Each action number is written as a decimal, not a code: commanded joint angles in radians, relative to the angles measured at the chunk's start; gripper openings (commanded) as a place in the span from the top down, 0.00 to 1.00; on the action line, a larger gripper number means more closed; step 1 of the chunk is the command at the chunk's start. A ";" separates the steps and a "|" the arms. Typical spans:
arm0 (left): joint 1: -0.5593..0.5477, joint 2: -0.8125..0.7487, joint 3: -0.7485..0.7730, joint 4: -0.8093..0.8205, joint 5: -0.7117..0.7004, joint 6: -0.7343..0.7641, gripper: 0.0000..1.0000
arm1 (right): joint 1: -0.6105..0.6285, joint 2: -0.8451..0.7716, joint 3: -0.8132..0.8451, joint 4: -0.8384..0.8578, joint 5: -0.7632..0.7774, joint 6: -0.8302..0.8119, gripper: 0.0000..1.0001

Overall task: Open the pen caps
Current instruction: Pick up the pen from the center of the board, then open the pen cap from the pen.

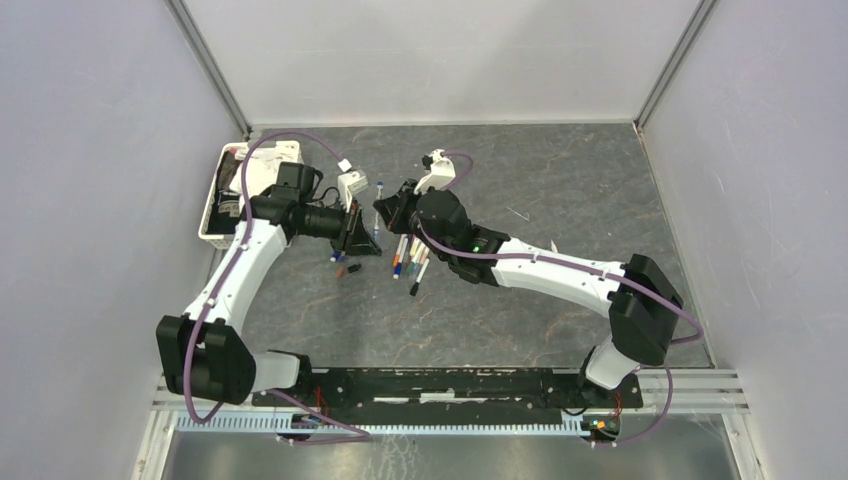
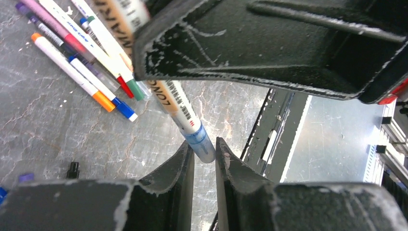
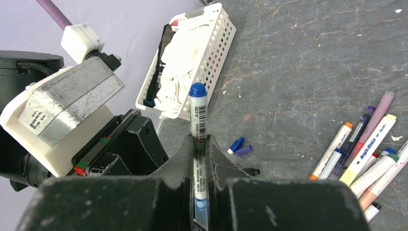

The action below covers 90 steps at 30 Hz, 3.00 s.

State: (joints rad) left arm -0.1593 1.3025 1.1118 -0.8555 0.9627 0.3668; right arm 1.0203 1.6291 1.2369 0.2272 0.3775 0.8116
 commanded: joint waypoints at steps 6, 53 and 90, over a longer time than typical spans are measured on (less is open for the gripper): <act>-0.002 -0.021 0.018 0.064 -0.113 0.004 0.93 | 0.007 -0.042 -0.047 0.003 -0.031 0.017 0.97; -0.059 -0.298 -0.155 -0.188 -0.566 1.019 0.98 | -0.161 0.336 0.273 -0.306 -1.244 -0.166 0.55; -0.059 -0.230 -0.066 -0.289 -0.239 0.892 0.38 | -0.203 0.192 -0.059 0.288 -1.366 0.073 1.00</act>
State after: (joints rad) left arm -0.2150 1.0603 1.0054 -1.1809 0.6838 1.3228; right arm 0.8154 1.8492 1.1713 0.3878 -0.9764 0.8192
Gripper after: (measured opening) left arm 0.651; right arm 0.134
